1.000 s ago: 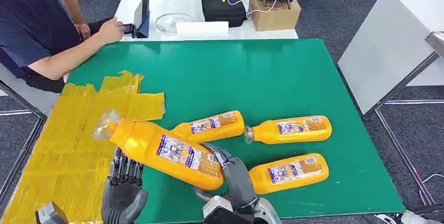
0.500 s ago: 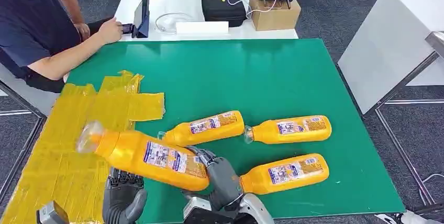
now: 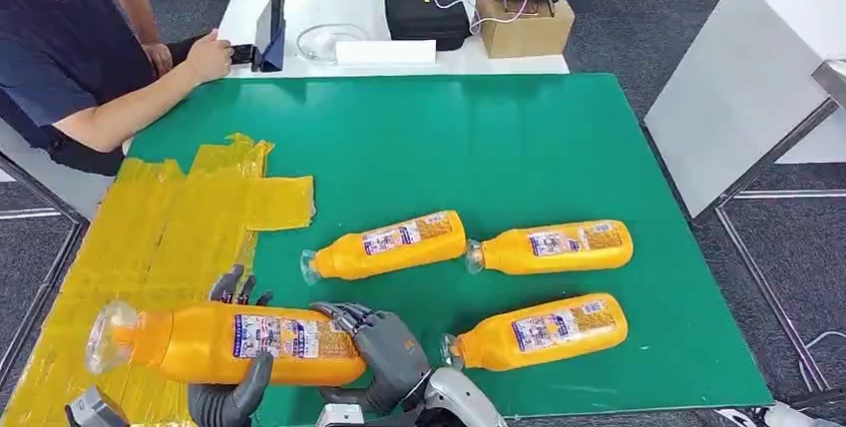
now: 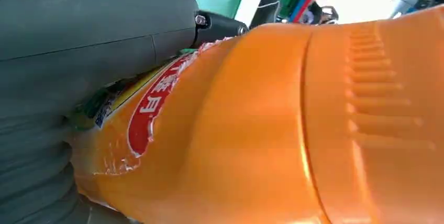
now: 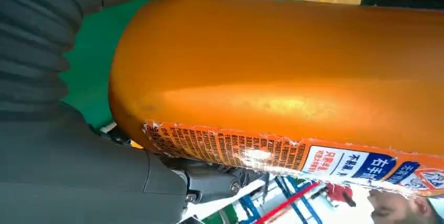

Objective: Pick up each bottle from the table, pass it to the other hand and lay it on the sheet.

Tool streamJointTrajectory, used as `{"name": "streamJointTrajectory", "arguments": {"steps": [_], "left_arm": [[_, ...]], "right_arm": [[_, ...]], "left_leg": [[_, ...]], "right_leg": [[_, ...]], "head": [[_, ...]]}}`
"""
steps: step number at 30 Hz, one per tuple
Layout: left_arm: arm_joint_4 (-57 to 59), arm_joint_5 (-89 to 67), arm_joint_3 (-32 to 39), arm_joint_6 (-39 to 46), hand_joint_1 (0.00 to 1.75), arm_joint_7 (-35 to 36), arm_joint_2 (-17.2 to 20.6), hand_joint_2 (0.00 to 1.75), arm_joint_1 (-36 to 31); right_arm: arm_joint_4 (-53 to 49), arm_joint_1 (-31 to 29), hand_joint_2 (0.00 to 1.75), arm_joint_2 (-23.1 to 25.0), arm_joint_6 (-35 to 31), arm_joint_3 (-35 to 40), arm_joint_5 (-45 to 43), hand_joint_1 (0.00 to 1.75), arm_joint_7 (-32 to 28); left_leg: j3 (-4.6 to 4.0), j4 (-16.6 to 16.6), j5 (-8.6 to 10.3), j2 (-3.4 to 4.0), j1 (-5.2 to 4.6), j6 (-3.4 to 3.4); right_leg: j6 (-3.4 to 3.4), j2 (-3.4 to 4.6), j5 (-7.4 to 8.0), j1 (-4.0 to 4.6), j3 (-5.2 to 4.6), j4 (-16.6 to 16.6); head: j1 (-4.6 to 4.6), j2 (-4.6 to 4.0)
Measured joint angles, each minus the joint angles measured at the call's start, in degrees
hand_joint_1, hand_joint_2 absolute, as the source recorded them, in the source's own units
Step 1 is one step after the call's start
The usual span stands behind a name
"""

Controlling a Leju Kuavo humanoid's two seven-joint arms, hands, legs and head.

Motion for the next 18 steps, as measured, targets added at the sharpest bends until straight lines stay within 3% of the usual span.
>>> {"name": "streamJointTrajectory", "arguments": {"steps": [5, 6, 7, 11, 15, 18], "left_arm": [[0.02, -0.57, 0.07, 0.88, 1.75, -0.99, 0.0, 1.75, -0.22], [0.02, -0.74, 0.07, 1.2, 1.75, -1.49, 0.0, 1.75, -0.33], [0.02, -1.22, 0.07, 1.71, 1.75, -1.95, 0.0, 1.75, -0.42], [-0.7, -6.52, 0.04, 7.14, 1.75, -5.03, 0.0, 1.75, -0.78], [-6.04, -25.13, 0.72, 30.45, 1.75, -8.33, 0.07, 1.75, -1.38], [-8.79, -29.92, 0.94, 35.74, 1.75, -8.55, 0.07, 1.75, -1.77]], "right_arm": [[0.48, -0.22, 1.75, 0.04, -0.81, 0.18, 0.04, 1.75, 0.79], [0.41, -0.27, 1.75, -0.09, -1.25, 0.31, 0.04, 0.24, 1.16], [0.3, -0.27, 0.0, -0.13, -1.51, 0.33, 0.04, 0.0, 1.47], [-1.16, 0.08, 0.0, -0.5, -4.02, 0.22, 1.77, 0.0, 4.0], [-4.14, 1.46, 0.0, -1.86, -4.37, -0.79, 0.26, 0.0, 6.12], [-6.41, 3.44, 0.0, -3.32, -4.37, -1.31, -0.33, 0.0, 6.1]], "left_leg": [[-0.02, 0.0, 0.0, 0.0, -0.01, 0.0], [-0.02, 0.0, 0.0, 0.0, -0.01, 0.0], [-0.02, 0.0, 0.0, 0.0, -0.01, 0.0], [-0.02, 0.01, 0.0, 0.0, -0.01, 0.0], [-0.02, 0.01, 0.0, 0.0, 0.0, 0.0], [-0.09, 0.01, 0.01, -0.2, -0.01, -0.01]], "right_leg": [[0.0, 0.01, 0.0, -0.01, -0.03, 0.0], [0.0, 0.0, 0.0, -0.01, -0.03, -0.01], [0.0, 0.01, 0.0, -0.01, -0.03, -0.01], [0.0, 0.01, 0.0, -0.01, -0.05, 0.0], [0.0, -0.02, 0.0, 0.0, -0.02, 0.0], [0.0, -0.14, 0.0, -0.01, -0.01, 0.02]], "head": [[0.0, 0.0], [-0.02, 0.0], [-0.02, 0.0], [0.0, 0.0], [-0.09, 0.0], [-0.02, 0.0]]}}
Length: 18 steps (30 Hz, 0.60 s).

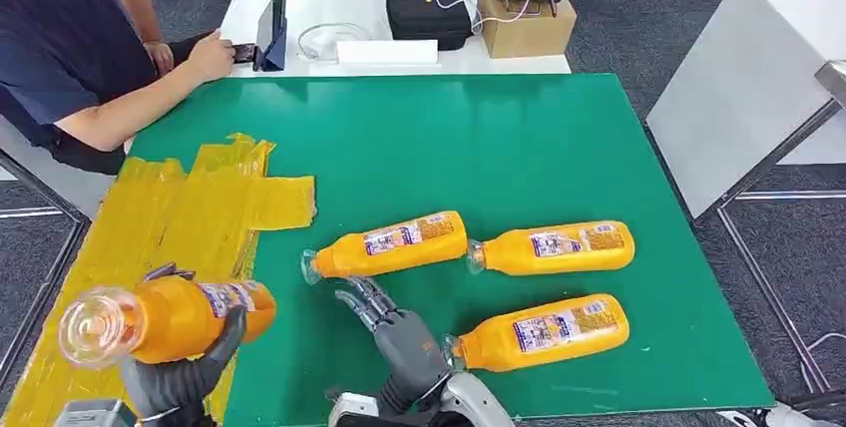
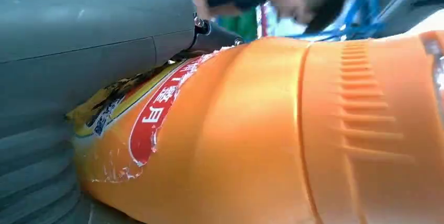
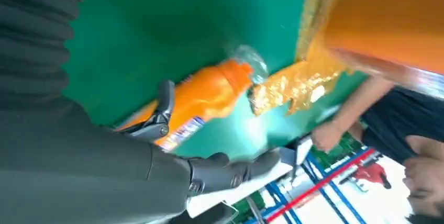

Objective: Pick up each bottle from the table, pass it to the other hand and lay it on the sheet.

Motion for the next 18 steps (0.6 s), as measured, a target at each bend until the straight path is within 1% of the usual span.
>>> {"name": "streamJointTrajectory", "arguments": {"steps": [4, 5, 6, 7, 8, 9, 10, 12, 15, 16, 18], "left_arm": [[-1.85, -0.63, 0.04, 1.32, 1.75, 0.0, 0.0, 1.75, -0.24], [-2.07, -1.9, 0.04, 3.86, 1.75, 0.02, 0.11, 1.75, -0.28], [-2.05, -4.93, 0.0, 8.33, 1.75, 0.0, 0.52, 1.75, -0.33], [-1.99, -10.36, 0.02, 14.69, 1.75, 0.02, 1.03, 1.75, -0.34], [-1.99, -18.54, 0.64, 20.65, 1.75, 0.02, 1.25, 1.75, -0.42], [-1.99, -25.17, 1.72, 23.33, 1.75, 0.02, 1.22, 1.75, -0.66], [-2.01, -35.26, 3.53, 24.76, 1.75, -0.02, 1.16, 1.75, -1.06], [-1.64, -46.72, 7.66, 24.91, 1.75, -0.02, 1.16, 1.75, -1.82], [1.41, -59.36, 13.78, 25.11, 1.75, 0.15, 1.16, 1.75, -3.29], [3.04, -64.07, 15.8, 25.11, 1.75, 1.35, 1.16, 1.75, -3.82], [5.66, -69.98, 17.4, 25.11, 1.75, 5.26, 1.29, 1.75, -4.17]], "right_arm": [[-1.7, 1.25, 0.0, -0.94, 0.0, -0.39, -0.11, 0.0, 0.0], [-2.08, 1.63, 0.0, -1.18, -0.04, -0.44, -0.24, 0.0, 0.0], [-3.03, 2.09, 0.0, -1.7, -0.04, -0.55, -0.7, 0.0, 0.19], [-4.16, 2.52, 0.0, -2.49, 0.18, -0.88, -1.58, 0.0, 0.39], [-5.49, 3.0, 1.75, -3.78, 1.31, -1.18, -3.06, 0.0, 0.39], [-6.43, 3.4, 1.75, -4.95, 2.39, -1.47, -4.53, 0.0, 0.2], [-7.9, 3.8, 1.75, -7.46, 3.86, -2.14, -7.03, 0.0, -0.42], [-10.37, 4.66, 1.75, -11.79, 5.28, -3.56, -9.85, 0.0, -1.27], [-13.77, 5.82, 1.75, -18.02, 7.63, -6.21, -12.04, 0.0, -1.44], [-14.55, 5.93, 1.75, -19.82, 8.48, -7.06, -12.67, 0.0, -1.38], [-15.67, 5.85, 1.75, -22.7, 9.57, -8.67, -14.03, 0.0, -1.07]], "left_leg": [[-0.01, 0.0, 0.0, 0.01, -0.01, 0.0], [-0.01, 0.0, 0.0, -0.01, -0.01, 0.0], [-0.01, 0.0, 0.0, -0.02, -0.01, 0.0], [-0.01, 0.0, 0.0, 0.0, -0.01, 0.0], [-0.02, 0.0, 0.0, 0.0, -0.01, 0.0], [-0.02, 0.0, 0.0, -0.03, -0.03, 0.01], [-0.03, 0.0, 0.03, -0.14, -0.06, 0.04], [-0.07, 0.0, 0.04, -0.17, -0.16, 0.08], [-0.05, 0.0, 0.05, -0.07, -0.27, 0.13], [-0.06, 0.01, 0.08, -0.08, -0.27, 0.19], [-0.06, 0.01, 0.09, -0.08, -0.27, 0.2]], "right_leg": [[0.0, 0.01, 0.0, -0.01, -0.02, -0.02], [0.0, 0.0, 0.0, -0.01, -0.02, -0.02], [0.0, 0.0, 0.0, -0.01, -0.02, -0.02], [0.0, 0.0, 0.0, -0.01, -0.03, -0.02], [0.0, 0.01, 0.0, -0.01, -0.03, -0.02], [0.0, -0.03, 0.0, -0.03, -0.01, -0.03], [0.01, -0.2, -0.01, -0.05, 0.03, -0.04], [0.02, -0.27, -0.01, -0.14, 0.02, -0.04], [0.08, -0.2, 0.04, -0.26, -0.02, -0.05], [0.08, -0.2, 0.04, -0.25, -0.01, -0.05], [0.1, -0.21, 0.05, -0.26, -0.02, -0.05]], "head": [[0.0, 0.0], [-0.02, 0.0], [0.0, 0.0], [-0.02, 0.0], [-0.09, 0.0], [-0.04, 0.0], [-0.02, 0.0], [0.0, 0.0], [-0.04, 0.0], [0.0, 0.0], [-0.04, 0.0]]}}
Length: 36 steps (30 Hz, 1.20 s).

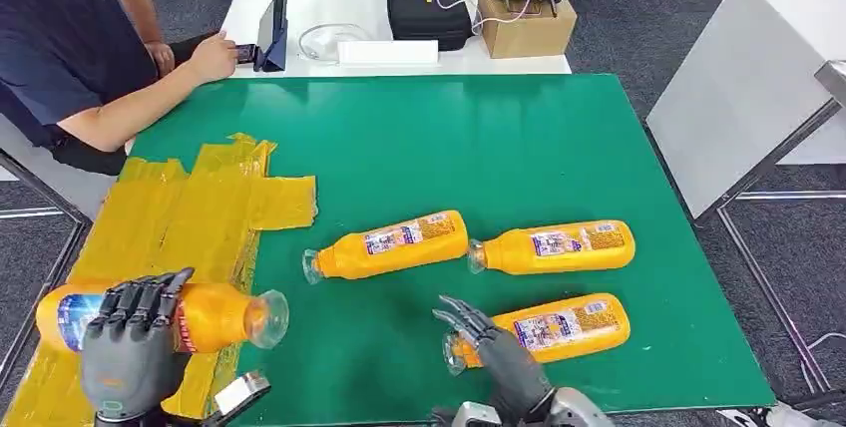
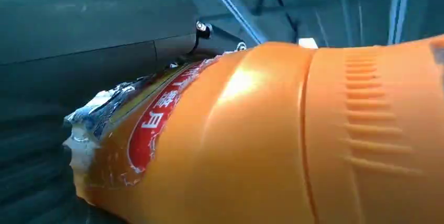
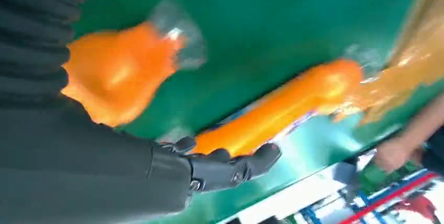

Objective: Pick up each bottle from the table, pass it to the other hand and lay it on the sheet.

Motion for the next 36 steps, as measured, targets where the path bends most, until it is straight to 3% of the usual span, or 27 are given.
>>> {"name": "streamJointTrajectory", "arguments": {"steps": [10, 14, 15, 16, 23, 26, 36], "left_arm": [[7.16, -0.27, 3.72, 0.15, 1.75, -0.32, 1.4, 1.75, -1.3], [11.6, -5.64, 4.33, 0.15, 1.75, 3.13, 1.57, 1.75, -2.14], [12.89, -5.82, 4.33, 0.15, 0.0, 4.36, 1.75, 1.75, -2.22], [14.24, -5.97, 4.17, 0.15, 0.0, 5.67, 2.08, 0.0, -2.53], [26.96, -8.57, 2.76, 0.35, 0.0, 11.1, 5.2, 0.0, -5.95], [33.41, -8.11, 1.77, 0.35, 0.0, 12.84, 6.76, 0.0, -9.02], [43.8, -5.29, 0.16, 0.33, 0.0, 12.18, 9.9, 0.0, -14.28]], "right_arm": [[-2.3, -0.01, 1.75, -5.06, 1.12, -2.89, 0.06, 0.0, 0.4], [-2.89, 0.04, 1.75, -6.76, 1.6, -4.94, -0.07, 0.0, 0.55], [-3.26, 0.1, 1.75, -7.42, 2.19, -5.78, -0.13, 0.0, 0.53], [-3.41, 0.33, 1.75, -8.05, 2.69, -6.56, -0.24, 0.0, 0.53], [-5.16, 1.93, 1.75, -12.88, 6.73, -13.75, -0.66, 0.0, 2.14], [-5.09, 2.61, 1.75, -13.52, 7.92, -15.74, 0.76, 0.0, 2.32], [-4.66, 3.07, 1.75, -17.16, 10.75, -17.42, 1.68, 0.0, 3.69]], "left_leg": [[-0.05, 0.0, 0.01, -0.01, 0.05, 0.0], [-0.09, 0.0, 0.01, -0.02, 0.02, 0.0], [-0.08, 0.0, 0.01, -0.02, 0.02, 0.01], [-0.05, 0.02, 0.01, -0.02, -0.03, 0.01], [-0.17, 0.03, 0.09, -0.05, -0.2, 0.19], [-0.13, 0.02, 0.18, -0.47, -0.25, 0.29], [0.44, -0.03, 0.28, -0.5, -0.34, 0.45]], "right_leg": [[0.01, -0.01, 0.0, 0.03, -0.06, 0.02], [0.01, -0.04, 0.0, 0.01, -0.05, 0.01], [0.01, -0.03, 0.0, -0.02, -0.05, 0.0], [0.01, -0.03, 0.0, -0.08, -0.07, -0.01], [0.14, -0.07, 0.08, -0.17, -0.15, -0.01], [0.16, -0.6, 0.05, -0.2, 0.03, -0.03], [0.34, -0.61, -0.04, -0.37, 0.72, -0.02]], "head": [[0.0, 0.0], [0.04, 0.0], [0.0, 0.0], [0.0, 0.0], [0.0, 0.0], [-0.02, 0.0], [-0.02, 0.0]]}}
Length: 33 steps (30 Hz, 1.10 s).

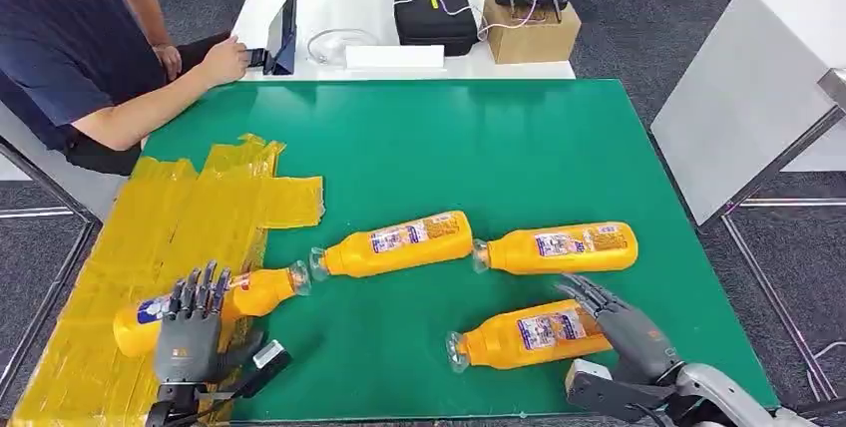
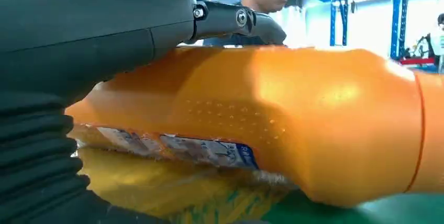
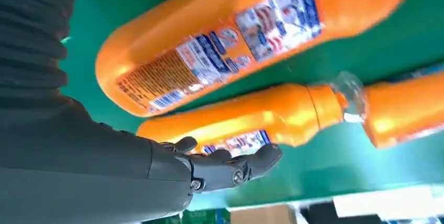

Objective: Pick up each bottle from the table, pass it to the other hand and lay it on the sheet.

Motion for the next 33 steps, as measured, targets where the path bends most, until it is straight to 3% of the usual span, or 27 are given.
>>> {"name": "streamJointTrajectory", "arguments": {"steps": [4, 8, 11, 17, 23, 31, 32, 33], "left_arm": [[2.56, 3.59, -0.85, -0.28, 0.0, -2.58, 0.83, 0.0, -0.26], [2.76, 14.31, -0.96, -3.07, 0.0, -10.28, 1.25, 0.0, -0.17], [0.91, 26.34, -0.96, -9.45, 0.0, -16.58, 1.27, 0.0, -0.09], [-8.31, 55.16, -5.08, -21.12, 0.0, -17.81, 2.01, 0.0, 2.67], [-16.93, 66.99, -8.37, -28.43, 0.0, -17.7, 2.56, 0.0, 4.81], [-21.31, 67.04, -10.53, -28.77, 0.0, -17.66, 2.6, 0.0, 5.7], [-21.42, 66.82, -10.78, -28.63, 0.0, -17.64, 2.62, 0.0, 5.67], [-21.5, 66.75, -11.0, -28.61, 0.0, -17.62, 2.62, 0.0, 5.67]], "right_arm": [[0.24, -0.01, 1.75, -2.08, 2.04, -0.66, 0.0, 0.0, 0.98], [0.68, 0.47, 1.75, -3.96, 3.92, -0.72, 0.35, 0.0, 2.61], [0.77, 2.05, 1.75, -6.6, 3.63, -0.05, 0.5, 0.0, 5.13], [1.84, 3.49, 1.75, -8.42, -0.79, 1.25, 7.74, 0.0, 9.73], [13.14, -3.44, 1.75, -0.3, -6.57, 2.95, 19.01, 0.0, 7.35], [24.41, -11.44, 1.75, 9.72, -8.0, 3.48, 25.83, 0.0, 5.77], [26.06, -12.54, 1.75, 11.04, -7.87, 3.52, 26.87, 0.42, 5.44], [27.15, -13.28, 1.75, 11.74, -7.67, 3.58, 27.43, 1.75, 5.31]], "left_leg": [[0.0, 0.0, 0.04, 0.0, -0.08, 0.05], [0.04, 0.01, 0.09, -0.04, -0.11, 0.1], [-0.01, 0.01, 0.09, -0.21, -0.11, 0.1], [-0.13, 0.01, 0.07, -0.02, -0.07, 0.1], [-0.14, 0.01, 0.15, 0.24, 0.04, 0.02], [-0.11, 0.01, 0.1, 0.63, 0.1, -0.07], [-0.05, 0.01, 0.08, 0.73, 0.11, -0.05], [0.0, 0.01, 0.08, 0.78, 0.12, -0.06]], "right_leg": [[0.11, 0.01, 0.08, -0.09, 0.01, 0.0], [0.14, -0.01, 0.1, -0.12, -0.04, -0.01], [0.15, -0.13, 0.09, -0.12, -0.01, 0.0], [0.13, -0.05, 0.11, 0.01, -0.12, 0.0], [-0.05, 0.09, 0.26, 0.1, -0.31, 0.02], [-0.05, 0.58, 0.27, 0.19, -0.42, 0.01], [-0.06, 0.66, 0.27, 0.2, -0.42, 0.0], [-0.06, 0.7, 0.27, 0.21, -0.42, 0.0]], "head": [[0.0, 0.0], [0.0, 0.0], [0.02, 0.0], [0.02, 0.0], [0.0, 0.0], [0.04, 0.0], [0.02, 0.0], [0.02, 0.0]]}}
